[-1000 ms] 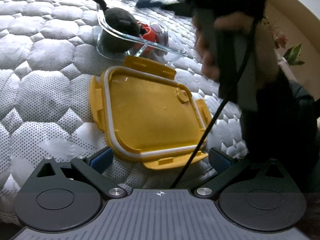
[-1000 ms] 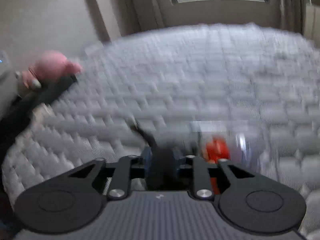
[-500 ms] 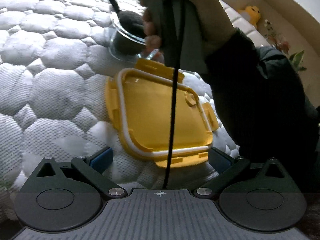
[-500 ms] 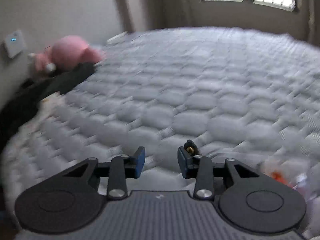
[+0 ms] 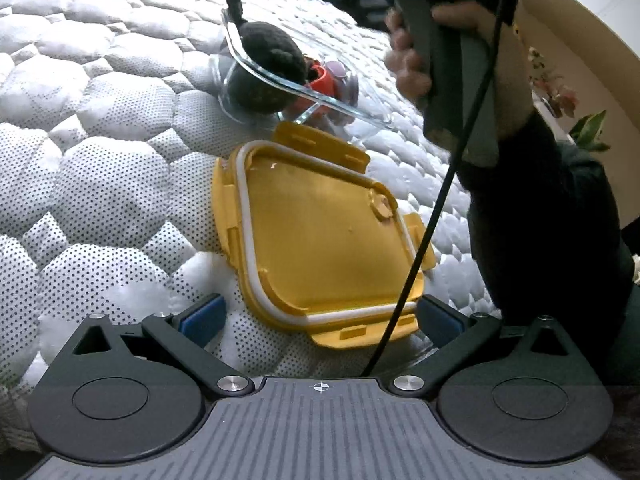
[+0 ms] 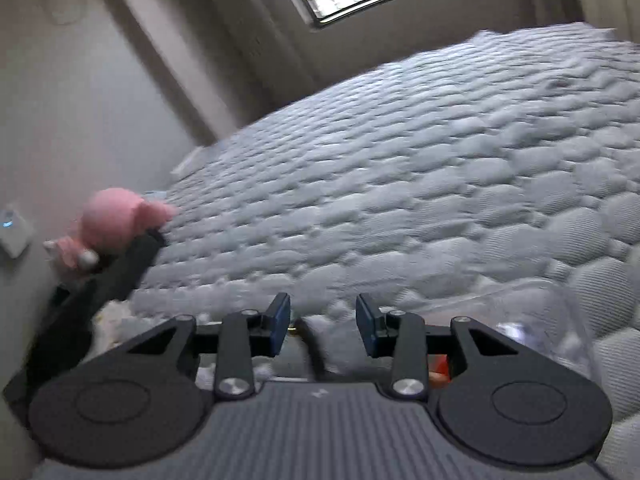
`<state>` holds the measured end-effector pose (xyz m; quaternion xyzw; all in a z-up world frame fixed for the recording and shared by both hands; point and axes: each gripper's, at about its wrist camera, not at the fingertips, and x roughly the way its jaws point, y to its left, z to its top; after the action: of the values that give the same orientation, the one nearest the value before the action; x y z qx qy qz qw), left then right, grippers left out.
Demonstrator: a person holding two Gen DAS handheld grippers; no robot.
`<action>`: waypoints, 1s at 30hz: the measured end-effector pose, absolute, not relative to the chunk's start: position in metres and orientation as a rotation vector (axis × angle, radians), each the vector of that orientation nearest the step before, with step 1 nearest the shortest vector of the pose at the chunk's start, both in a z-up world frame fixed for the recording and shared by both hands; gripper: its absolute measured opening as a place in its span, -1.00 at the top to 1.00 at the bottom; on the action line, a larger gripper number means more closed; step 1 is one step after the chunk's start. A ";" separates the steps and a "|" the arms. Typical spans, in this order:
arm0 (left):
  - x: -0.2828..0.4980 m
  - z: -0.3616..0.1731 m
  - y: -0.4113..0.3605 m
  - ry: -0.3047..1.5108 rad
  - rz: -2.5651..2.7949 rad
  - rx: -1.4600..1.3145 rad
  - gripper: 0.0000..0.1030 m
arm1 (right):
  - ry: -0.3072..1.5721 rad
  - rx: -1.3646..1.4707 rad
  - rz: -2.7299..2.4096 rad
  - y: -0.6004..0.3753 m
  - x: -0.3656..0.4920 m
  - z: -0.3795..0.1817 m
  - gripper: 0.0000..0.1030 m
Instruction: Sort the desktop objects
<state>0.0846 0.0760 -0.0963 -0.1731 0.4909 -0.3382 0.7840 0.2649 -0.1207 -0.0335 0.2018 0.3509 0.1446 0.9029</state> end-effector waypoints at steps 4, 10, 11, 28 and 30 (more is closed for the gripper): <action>0.084 -0.097 0.075 1.059 -0.727 -0.368 -1.00 | 0.755 0.183 0.308 -0.080 0.275 -0.036 0.28; 0.084 -0.098 0.080 1.058 -0.728 -0.384 -1.00 | 0.831 0.037 0.249 -0.065 0.288 -0.052 0.80; 0.085 -0.098 0.080 1.058 -0.728 -0.386 -1.00 | 0.839 0.045 0.226 -0.069 0.288 -0.053 0.80; 0.083 -0.098 0.080 1.053 -0.736 -0.385 -1.00 | 1.083 0.162 0.157 -0.092 0.320 -0.073 0.36; 0.083 -0.099 0.081 1.053 -0.737 -0.391 -1.00 | 1.048 0.189 0.150 -0.101 0.313 -0.059 0.18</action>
<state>0.0834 0.0808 -0.0986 -0.1810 0.4880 -0.3412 0.7827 0.3135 -0.1008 -0.0594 0.0899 0.4991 0.0716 0.8589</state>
